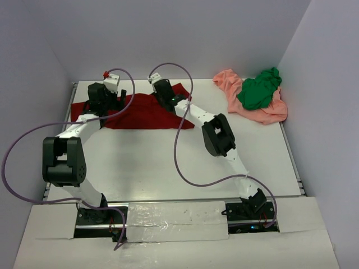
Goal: Fold and stack the t-shirts
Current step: Fold the tshirt
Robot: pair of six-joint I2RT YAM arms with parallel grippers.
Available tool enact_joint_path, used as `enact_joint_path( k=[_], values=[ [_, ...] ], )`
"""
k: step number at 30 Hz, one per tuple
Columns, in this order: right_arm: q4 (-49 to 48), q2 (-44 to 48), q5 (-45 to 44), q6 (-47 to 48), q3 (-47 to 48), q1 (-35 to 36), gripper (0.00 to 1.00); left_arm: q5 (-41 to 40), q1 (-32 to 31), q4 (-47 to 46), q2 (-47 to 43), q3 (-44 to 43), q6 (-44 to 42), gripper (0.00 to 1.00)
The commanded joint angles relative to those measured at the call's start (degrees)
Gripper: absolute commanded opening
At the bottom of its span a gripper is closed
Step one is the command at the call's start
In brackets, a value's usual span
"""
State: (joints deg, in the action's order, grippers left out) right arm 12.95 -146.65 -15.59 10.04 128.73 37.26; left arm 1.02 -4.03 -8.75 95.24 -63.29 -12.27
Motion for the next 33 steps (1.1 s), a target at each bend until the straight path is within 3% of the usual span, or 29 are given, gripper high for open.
enact_joint_path(
  k=[1, 4, 7, 15, 20, 26, 33],
  values=[
    [5.07, 11.81, 1.88, -4.59, -4.34, -2.01, 0.0, 6.78, -0.54, 3.38, -2.61, -0.96, 3.04, 0.97],
    [4.1, 16.04, 2.85, -4.42, -11.03, -2.1, 0.0, 7.76, -1.15, 1.99, -2.78, 0.79, 3.13, 0.98],
    [8.83, 15.87, 5.65, -6.34, -10.08, -2.8, 0.0, 9.26, -1.68, 5.14, -1.47, -0.43, 3.66, 0.99],
    [25.17, 6.31, 17.6, -14.6, 7.3, -6.58, 0.0, 1.11, -1.94, 6.47, 5.03, -5.0, 7.87, 0.99],
    [29.67, 2.87, 26.2, -20.93, 10.49, -10.17, 0.0, -1.1, -1.94, 5.06, 5.04, -5.44, 10.68, 0.99],
    [34.59, 0.93, 34.04, -25.07, 9.27, -13.96, 0.0, -3.83, -1.86, 7.34, 3.2, -6.41, 10.51, 0.99],
    [32.58, 4.26, 36.95, -25.34, 2.24, -15.46, 0.0, -6.63, -0.19, 8.58, 0.74, -4.93, 9.37, 0.99]
  ],
)
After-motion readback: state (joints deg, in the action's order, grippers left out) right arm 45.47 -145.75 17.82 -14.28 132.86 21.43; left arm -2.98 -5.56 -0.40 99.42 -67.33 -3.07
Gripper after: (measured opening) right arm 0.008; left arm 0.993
